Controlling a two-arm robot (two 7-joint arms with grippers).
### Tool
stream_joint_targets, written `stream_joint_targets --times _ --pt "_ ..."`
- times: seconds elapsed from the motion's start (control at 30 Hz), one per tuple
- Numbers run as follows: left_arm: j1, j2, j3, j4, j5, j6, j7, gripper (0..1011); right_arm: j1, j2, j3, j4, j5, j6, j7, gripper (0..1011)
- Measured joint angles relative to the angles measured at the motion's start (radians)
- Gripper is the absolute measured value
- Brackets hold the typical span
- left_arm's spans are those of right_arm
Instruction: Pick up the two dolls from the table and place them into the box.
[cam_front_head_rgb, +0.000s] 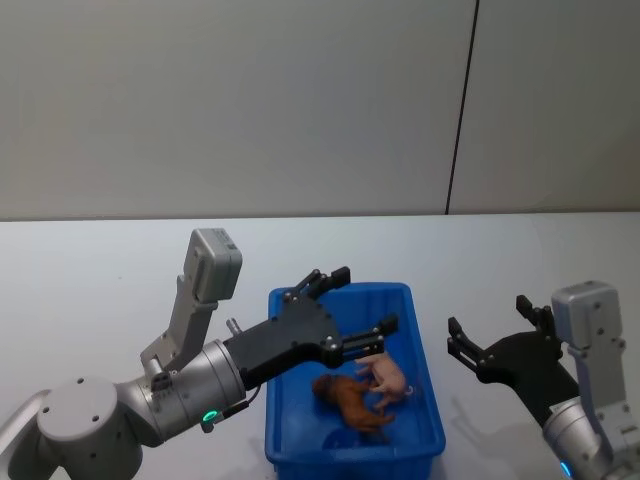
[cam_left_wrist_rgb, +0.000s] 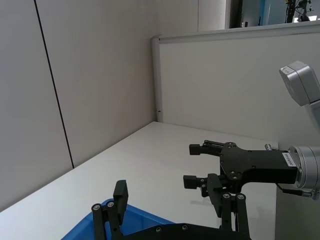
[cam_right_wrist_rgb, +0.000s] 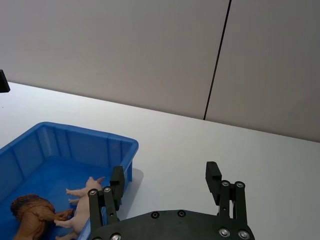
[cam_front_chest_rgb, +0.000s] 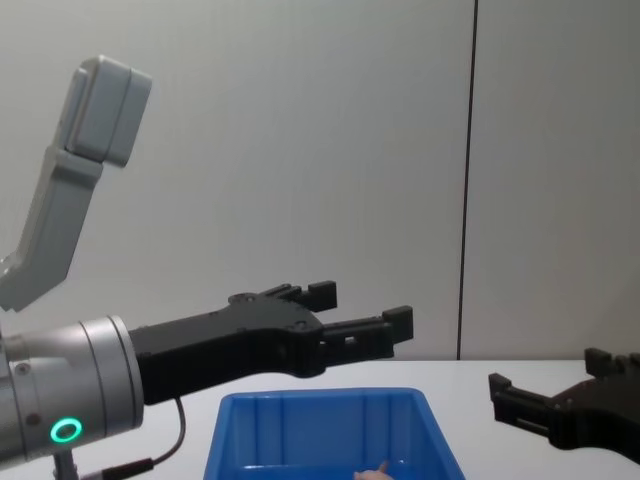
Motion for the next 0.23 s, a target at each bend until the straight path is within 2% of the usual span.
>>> stream_joint_targets --times 0.23 --pt "0.0 0.0 0.0 0.0 0.0 0.0 -0.001 1001 0.0 0.0 0.0 0.0 0.0 0.0 0.0 1001"
